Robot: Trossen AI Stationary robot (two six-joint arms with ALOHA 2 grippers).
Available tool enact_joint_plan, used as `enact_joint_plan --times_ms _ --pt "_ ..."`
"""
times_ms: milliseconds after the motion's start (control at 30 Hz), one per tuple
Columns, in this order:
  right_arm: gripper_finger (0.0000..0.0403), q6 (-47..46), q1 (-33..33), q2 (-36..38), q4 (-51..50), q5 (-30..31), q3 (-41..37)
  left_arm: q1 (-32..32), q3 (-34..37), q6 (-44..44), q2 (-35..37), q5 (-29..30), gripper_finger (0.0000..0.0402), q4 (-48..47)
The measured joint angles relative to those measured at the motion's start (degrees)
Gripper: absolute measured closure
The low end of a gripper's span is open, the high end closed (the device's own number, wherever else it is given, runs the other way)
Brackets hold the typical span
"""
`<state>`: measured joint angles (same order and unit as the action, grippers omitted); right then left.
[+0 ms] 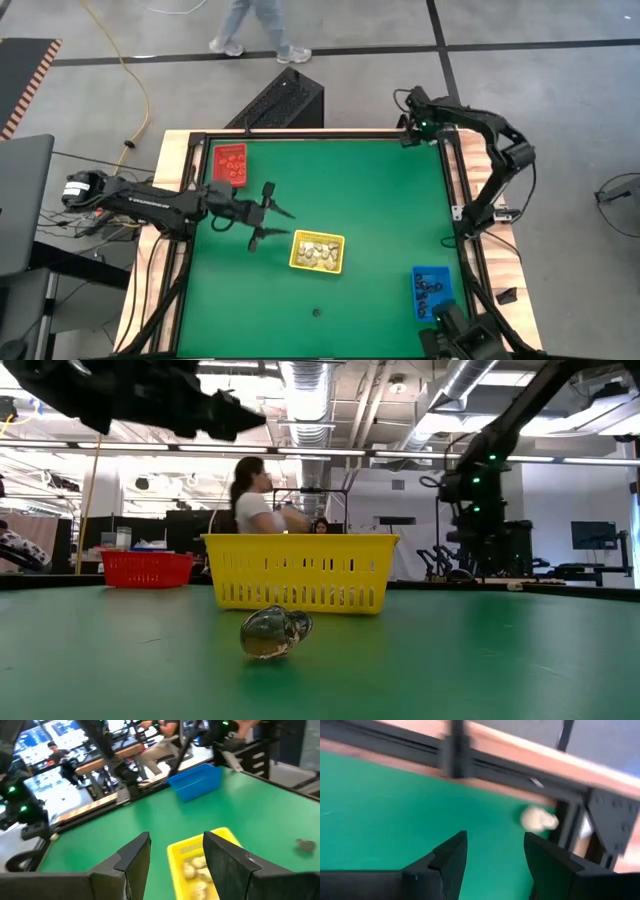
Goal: Sort Halloween decoration
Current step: Put the white skull toy into the yellow bin
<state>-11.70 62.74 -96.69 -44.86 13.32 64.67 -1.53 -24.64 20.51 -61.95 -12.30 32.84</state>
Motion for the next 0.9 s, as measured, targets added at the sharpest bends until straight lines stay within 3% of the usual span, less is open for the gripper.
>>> enact_joint_plan --times_ms 167,300,600,900 --pt "0.0175 1.01 -0.63 -6.1 -3.76 3.97 4.85 -7.19 -0.02 -4.95 0.0 -5.95 0.0228 -2.21" --pt "0.0175 1.16 -0.3 -10.74 -9.75 5.92 9.77 -9.46 -0.02 -6.76 0.0 -9.88 0.0228 -5.78" --pt "0.0175 2.6 0.08 -20.67 -23.56 5.97 20.17 -9.59 -0.02 -5.57 0.0 -11.01 0.0228 -7.1" --pt "0.0175 4.09 0.68 -22.87 -27.54 7.98 26.21 -9.56 0.0 -4.59 0.0 -11.1 0.0228 -8.98"
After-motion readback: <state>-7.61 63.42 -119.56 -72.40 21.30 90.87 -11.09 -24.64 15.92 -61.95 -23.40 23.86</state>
